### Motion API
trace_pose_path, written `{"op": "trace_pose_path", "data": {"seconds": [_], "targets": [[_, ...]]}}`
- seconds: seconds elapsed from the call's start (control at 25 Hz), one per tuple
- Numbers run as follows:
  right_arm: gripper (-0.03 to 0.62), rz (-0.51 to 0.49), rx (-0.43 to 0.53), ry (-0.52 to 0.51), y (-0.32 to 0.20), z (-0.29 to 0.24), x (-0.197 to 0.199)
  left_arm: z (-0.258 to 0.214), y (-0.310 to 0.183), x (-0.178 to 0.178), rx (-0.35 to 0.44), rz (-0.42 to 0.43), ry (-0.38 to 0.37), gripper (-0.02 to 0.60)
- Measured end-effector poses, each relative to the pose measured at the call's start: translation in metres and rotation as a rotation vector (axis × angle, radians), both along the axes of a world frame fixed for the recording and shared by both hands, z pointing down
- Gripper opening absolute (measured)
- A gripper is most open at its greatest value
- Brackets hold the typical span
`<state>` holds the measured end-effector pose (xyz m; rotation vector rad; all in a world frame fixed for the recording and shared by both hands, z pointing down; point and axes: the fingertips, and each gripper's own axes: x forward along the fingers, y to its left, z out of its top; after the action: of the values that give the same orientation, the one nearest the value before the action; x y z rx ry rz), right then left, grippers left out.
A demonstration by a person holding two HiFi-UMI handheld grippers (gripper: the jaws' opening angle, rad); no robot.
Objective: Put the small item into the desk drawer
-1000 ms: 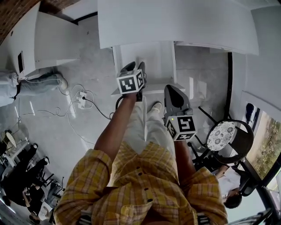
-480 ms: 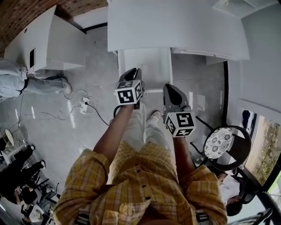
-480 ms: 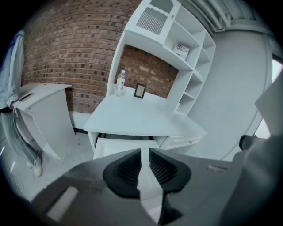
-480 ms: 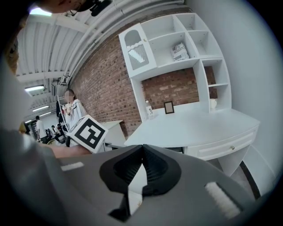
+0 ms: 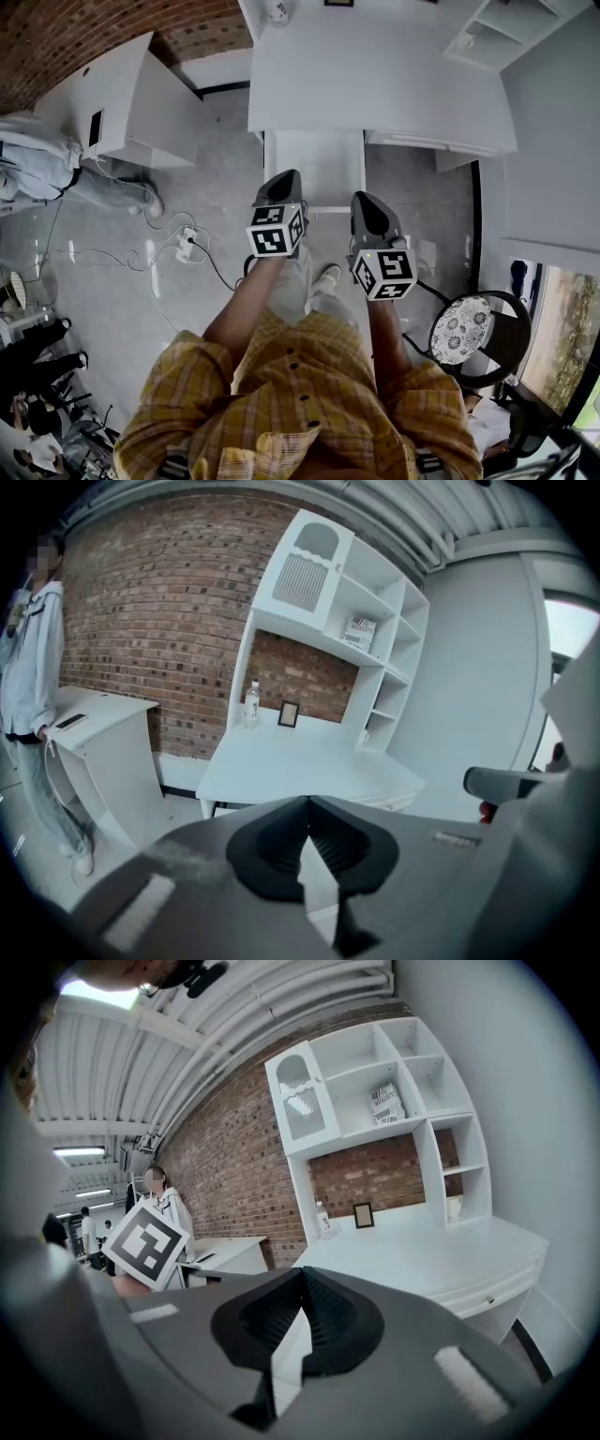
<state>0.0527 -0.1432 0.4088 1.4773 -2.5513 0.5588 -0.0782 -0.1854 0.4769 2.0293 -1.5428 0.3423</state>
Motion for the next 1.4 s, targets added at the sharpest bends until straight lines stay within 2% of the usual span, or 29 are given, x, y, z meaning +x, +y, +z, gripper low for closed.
{"op": "trace_pose_path", "data": {"seconds": [0.68, 1.12, 1.4], "targets": [[-0.005, -0.038, 0.156, -0.023, 0.034, -0.082, -0.002, -0.123, 0.059, 0.011, 0.286, 0.014, -0.047, 0.002], [-0.005, -0.036, 0.220, -0.038, 0.052, -0.116, 0.005, -0.162, 0.101, 0.019, 0.375, 0.030, -0.063, 0.002], [-0.005, -0.033, 0.244, -0.036, 0.057, -0.126, 0.012, -0.172, 0.109, 0.025, 0.414, 0.033, -0.065, 0.002]]}}
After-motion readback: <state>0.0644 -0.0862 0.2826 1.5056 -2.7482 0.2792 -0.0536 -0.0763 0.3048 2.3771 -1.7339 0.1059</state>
